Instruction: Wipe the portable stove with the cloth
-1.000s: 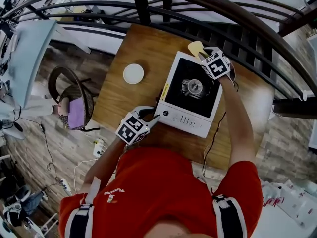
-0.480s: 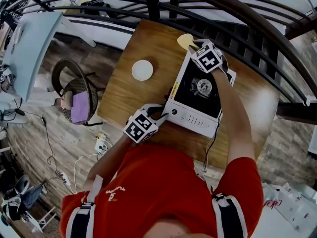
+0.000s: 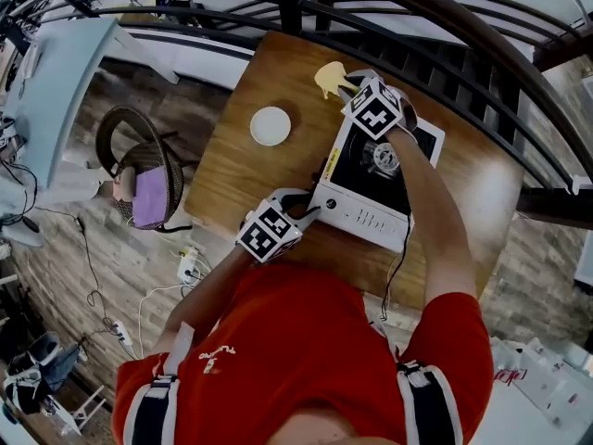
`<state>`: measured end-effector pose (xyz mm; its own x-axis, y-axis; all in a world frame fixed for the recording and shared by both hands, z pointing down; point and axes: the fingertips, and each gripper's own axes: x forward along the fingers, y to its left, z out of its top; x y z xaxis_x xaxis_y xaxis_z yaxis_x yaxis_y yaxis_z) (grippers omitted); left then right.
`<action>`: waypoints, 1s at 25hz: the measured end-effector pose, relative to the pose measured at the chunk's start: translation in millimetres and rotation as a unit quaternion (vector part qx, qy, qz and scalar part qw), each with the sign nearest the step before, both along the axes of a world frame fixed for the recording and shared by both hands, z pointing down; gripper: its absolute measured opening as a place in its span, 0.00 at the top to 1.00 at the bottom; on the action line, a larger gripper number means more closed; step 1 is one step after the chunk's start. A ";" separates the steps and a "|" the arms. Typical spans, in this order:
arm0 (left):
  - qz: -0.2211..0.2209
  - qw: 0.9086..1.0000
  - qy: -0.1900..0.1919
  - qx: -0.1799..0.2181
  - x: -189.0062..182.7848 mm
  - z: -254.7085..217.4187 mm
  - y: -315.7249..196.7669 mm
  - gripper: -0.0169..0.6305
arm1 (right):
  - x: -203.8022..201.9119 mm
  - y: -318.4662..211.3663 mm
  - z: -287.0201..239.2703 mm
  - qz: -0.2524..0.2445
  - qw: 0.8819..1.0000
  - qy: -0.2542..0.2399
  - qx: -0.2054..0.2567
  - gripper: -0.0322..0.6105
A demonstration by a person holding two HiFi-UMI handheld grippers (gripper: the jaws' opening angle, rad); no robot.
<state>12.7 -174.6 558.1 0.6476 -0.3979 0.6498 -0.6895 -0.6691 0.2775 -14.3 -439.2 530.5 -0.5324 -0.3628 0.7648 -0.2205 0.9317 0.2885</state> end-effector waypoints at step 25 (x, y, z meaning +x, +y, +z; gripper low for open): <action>-0.015 1.000 0.008 0.012 2.6 5.4 3.5 0.78 | -7.3 212.7 -0.4 -0.052 0.996 -0.038 -0.061 0.82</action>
<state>15.4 -171.1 563.6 0.6452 -0.4322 0.6299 -0.7046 -0.6555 0.2719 -21.6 -226.5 530.1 -0.6201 -0.2095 0.7560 -0.1371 0.9778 0.1585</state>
